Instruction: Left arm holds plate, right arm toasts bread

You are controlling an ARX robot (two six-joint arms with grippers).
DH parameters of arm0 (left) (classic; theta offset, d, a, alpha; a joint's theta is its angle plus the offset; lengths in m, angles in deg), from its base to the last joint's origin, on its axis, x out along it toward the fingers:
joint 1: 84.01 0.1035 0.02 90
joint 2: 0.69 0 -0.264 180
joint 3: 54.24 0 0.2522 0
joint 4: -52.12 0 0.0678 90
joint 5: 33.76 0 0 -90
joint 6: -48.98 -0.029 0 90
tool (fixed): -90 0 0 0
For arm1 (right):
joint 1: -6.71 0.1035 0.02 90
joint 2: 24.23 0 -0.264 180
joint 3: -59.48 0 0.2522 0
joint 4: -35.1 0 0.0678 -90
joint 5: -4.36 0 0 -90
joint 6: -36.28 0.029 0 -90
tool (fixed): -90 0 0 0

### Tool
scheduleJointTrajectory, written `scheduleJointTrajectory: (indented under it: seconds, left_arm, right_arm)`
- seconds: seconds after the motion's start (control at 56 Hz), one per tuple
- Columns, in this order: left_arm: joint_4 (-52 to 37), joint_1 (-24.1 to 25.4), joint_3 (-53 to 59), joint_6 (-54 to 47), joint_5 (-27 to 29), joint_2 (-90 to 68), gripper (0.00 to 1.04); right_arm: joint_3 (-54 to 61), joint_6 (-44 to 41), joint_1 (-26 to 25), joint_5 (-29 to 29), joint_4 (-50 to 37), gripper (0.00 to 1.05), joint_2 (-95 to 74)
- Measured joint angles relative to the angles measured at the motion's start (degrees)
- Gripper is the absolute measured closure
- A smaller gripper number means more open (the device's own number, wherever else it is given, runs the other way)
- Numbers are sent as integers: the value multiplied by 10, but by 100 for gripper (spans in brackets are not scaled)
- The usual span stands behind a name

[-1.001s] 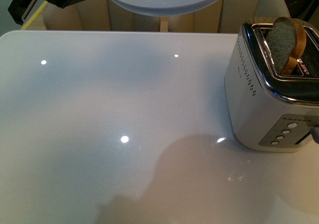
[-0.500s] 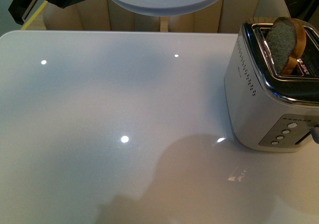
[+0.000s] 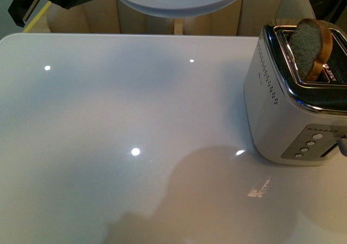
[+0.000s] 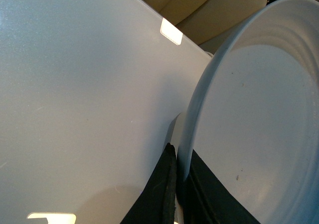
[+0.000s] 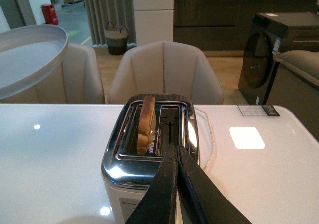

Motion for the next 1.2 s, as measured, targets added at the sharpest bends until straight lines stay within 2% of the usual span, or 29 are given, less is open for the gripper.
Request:
scheduleJointTrajectory:
  seconds: [0.107,0.143,0.357,0.483,0.626,0.661,0.929,1.037,1.197]
  left_arm:
    - [0,0,0,0,0,0,102]
    - [0,0,0,0,0,0,102]
    - [0,0,0,0,0,0,102]
    - [0,0,0,0,0,0,102]
    - [0,0,0,0,0,0,102]
    - [0,0,0,0,0,0,102]
    - [1,0,0,-1,1,0,102]
    - [92,-2,-26,-13,45,0,102]
    - [106,1,-33,-15,42,0,102]
  right_arm:
    - [0,0,0,0,1,102,1]
    - [0,0,0,0,1,98,1]
    - [0,0,0,0,1,63,1]
    - [0,0,0,0,1,37,2]
    - [0,0,0,0,1,16,2]
    - [0,0,0,0,1,8,2]
    - [0,1,0,0,1,9,2]
    - [0,1,0,0,1,9,2]
    - [0,1,0,0,1,9,2]
